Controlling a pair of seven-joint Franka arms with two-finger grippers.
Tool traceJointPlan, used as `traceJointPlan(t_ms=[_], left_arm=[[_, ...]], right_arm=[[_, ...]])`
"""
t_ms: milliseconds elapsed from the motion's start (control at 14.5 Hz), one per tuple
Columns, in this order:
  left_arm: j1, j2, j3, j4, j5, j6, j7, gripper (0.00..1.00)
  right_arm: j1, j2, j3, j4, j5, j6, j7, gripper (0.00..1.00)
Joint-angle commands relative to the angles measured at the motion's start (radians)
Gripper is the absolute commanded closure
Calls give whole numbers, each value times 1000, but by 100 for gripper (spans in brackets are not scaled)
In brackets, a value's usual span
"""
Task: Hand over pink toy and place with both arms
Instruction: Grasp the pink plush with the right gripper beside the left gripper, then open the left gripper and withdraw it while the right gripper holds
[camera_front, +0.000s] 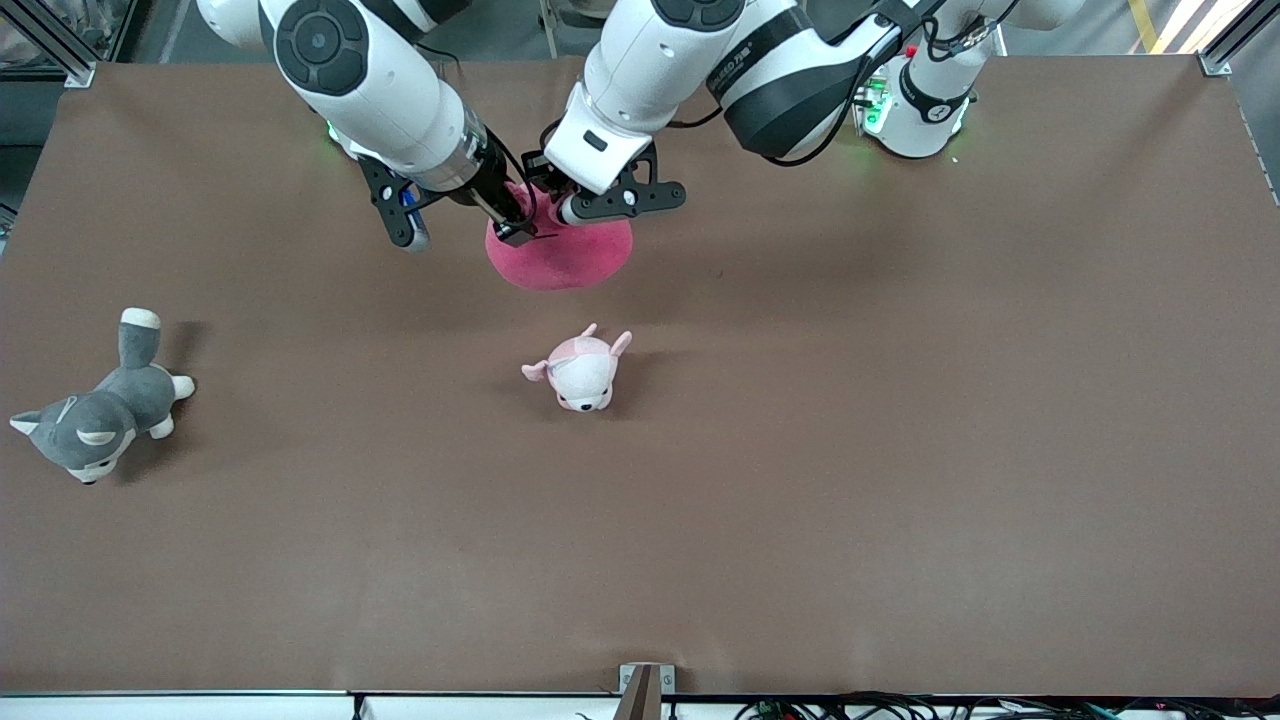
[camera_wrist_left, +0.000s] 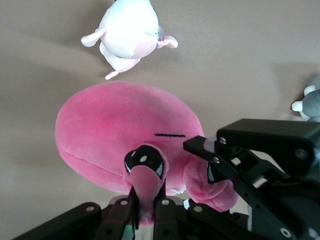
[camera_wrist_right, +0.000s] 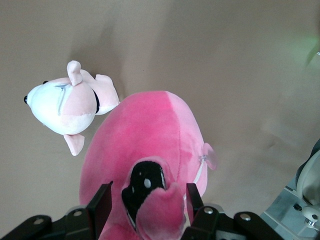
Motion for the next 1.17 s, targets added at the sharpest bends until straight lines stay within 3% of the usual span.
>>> traceJointPlan(t_ms=[0, 138, 276, 414, 483, 552, 828, 1103], left_arm=[[-7, 8, 2, 22, 9, 0, -17, 87], [-7, 8, 2, 22, 11, 0, -17, 87], [-7, 8, 2, 22, 9, 0, -17, 87], [-7, 7, 2, 22, 11, 0, -17, 87], [-7, 7, 2, 22, 11, -2, -17, 87], [-7, 7, 2, 22, 11, -2, -17, 87], [-7, 5, 2, 22, 9, -2, -17, 86], [-5, 0, 2, 22, 9, -5, -17, 75]], right_arm=[[1, -51, -7, -39, 6, -3, 13, 33], [1, -54, -7, -39, 6, -11, 12, 46], [1, -60, -7, -40, 5, -14, 10, 52], [4, -60, -7, -40, 5, -14, 9, 70], [4, -60, -7, -40, 5, -14, 10, 86], [4, -60, -7, -40, 5, -13, 10, 96], [1, -60, -7, -40, 2, -11, 9, 100], [-2, -60, -10, -40, -6, -10, 1, 100]])
